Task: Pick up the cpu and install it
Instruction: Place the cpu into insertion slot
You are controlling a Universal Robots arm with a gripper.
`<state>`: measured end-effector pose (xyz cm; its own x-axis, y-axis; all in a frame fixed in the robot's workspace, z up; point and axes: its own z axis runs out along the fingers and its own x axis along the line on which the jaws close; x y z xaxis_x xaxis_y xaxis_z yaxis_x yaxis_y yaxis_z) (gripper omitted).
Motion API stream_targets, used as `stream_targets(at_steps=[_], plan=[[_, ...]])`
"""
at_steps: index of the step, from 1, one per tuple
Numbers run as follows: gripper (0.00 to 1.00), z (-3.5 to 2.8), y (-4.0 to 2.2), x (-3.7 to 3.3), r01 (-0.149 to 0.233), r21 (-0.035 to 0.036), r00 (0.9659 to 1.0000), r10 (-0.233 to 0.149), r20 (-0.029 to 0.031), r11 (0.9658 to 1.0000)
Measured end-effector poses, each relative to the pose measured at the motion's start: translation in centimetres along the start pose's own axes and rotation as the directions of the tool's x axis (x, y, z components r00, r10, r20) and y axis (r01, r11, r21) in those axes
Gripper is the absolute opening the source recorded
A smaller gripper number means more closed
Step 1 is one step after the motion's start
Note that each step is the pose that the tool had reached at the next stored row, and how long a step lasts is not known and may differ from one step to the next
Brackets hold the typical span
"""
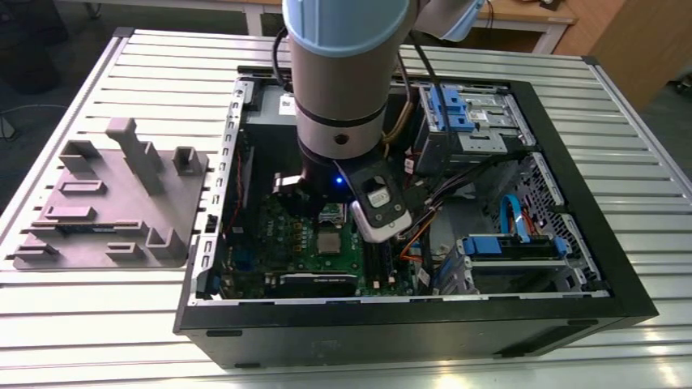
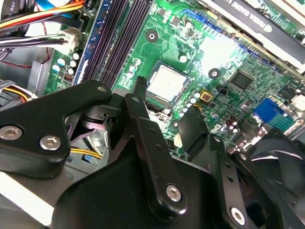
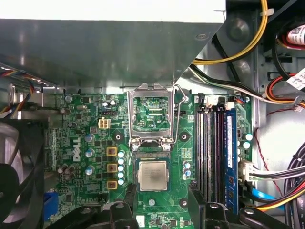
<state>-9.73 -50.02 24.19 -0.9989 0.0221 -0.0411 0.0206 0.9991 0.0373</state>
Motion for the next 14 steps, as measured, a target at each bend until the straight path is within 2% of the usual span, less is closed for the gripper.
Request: stream_targets(at_steps=[6, 14], plan=[[0.54, 0.57, -0.04, 0.04, 0.000, 0.0005, 1.0000, 0.000, -0.0002, 1.0000], [0.54, 0.80, -0.10, 0.05, 0.000, 0.0004, 1.0000, 0.000, -0.0002, 1.0000]])
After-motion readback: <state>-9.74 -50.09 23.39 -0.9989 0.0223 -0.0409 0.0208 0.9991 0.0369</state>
